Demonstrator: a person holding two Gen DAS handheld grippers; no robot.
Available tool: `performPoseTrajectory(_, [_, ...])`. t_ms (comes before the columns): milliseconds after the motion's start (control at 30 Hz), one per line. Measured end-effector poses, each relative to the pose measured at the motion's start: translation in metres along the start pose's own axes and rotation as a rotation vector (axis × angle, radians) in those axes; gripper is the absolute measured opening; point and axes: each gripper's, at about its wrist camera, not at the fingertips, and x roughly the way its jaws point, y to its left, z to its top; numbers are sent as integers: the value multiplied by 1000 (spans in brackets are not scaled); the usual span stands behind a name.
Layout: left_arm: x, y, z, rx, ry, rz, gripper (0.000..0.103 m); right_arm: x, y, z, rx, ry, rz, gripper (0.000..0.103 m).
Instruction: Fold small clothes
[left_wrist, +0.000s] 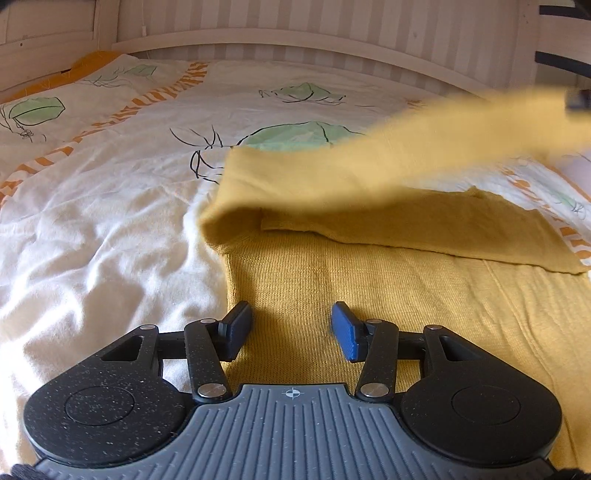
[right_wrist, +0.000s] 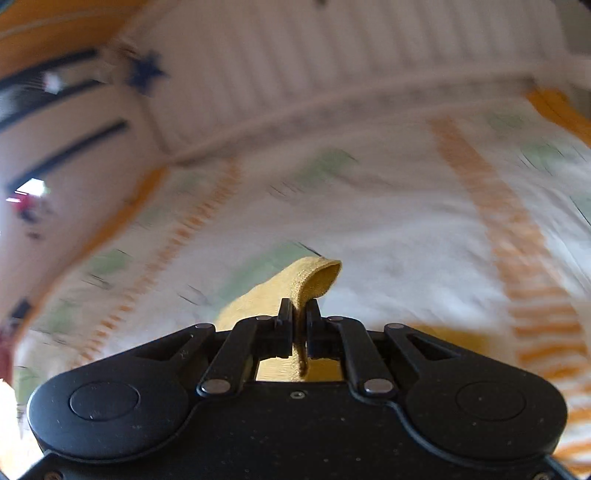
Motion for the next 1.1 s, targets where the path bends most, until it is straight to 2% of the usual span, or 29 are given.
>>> performPoseTrajectory(133, [-1, 0, 0, -1, 1, -3, 47, 45, -39, -34, 7, 140, -158, 14])
performPoseTrajectory(233, [-1, 0, 0, -1, 0, -4, 47, 56, -54, -54, 40, 182, -186, 14])
performPoseTrajectory(433, [0, 0, 0, 2, -1, -1, 48, 55, -66, -72, 45, 195, -242, 16])
performPoseTrajectory(500, [0, 0, 0, 2, -1, -2, 48, 60, -69, -77, 24, 201, -274, 22])
performPoseTrajectory(733, [0, 0, 0, 10, -2, 0, 49, 62, -69, -90, -25, 151, -308, 22])
performPoseTrajectory(767, [0, -1, 0, 12, -2, 1, 49, 63, -67, -91, -49, 148, -319, 25])
performPoseTrajectory(833, [0, -1, 0, 14, -4, 0, 50, 64, -62, -95, -118, 135, -381, 57])
performPoseTrajectory(867, [0, -1, 0, 15, -4, 0, 50, 65, -61, -97, -145, 127, -412, 64])
performPoseTrajectory(900, [1, -1, 0, 16, -5, 0, 51, 65, -62, -99, -158, 123, -444, 79])
performPoseTrajectory(933, [1, -1, 0, 18, -4, 0, 51, 64, -66, -100, -143, 120, -454, 84])
performPoseTrajectory(1100, [1, -2, 1, 24, -1, 0, 53, 40, -87, -104, 32, 92, -401, 87])
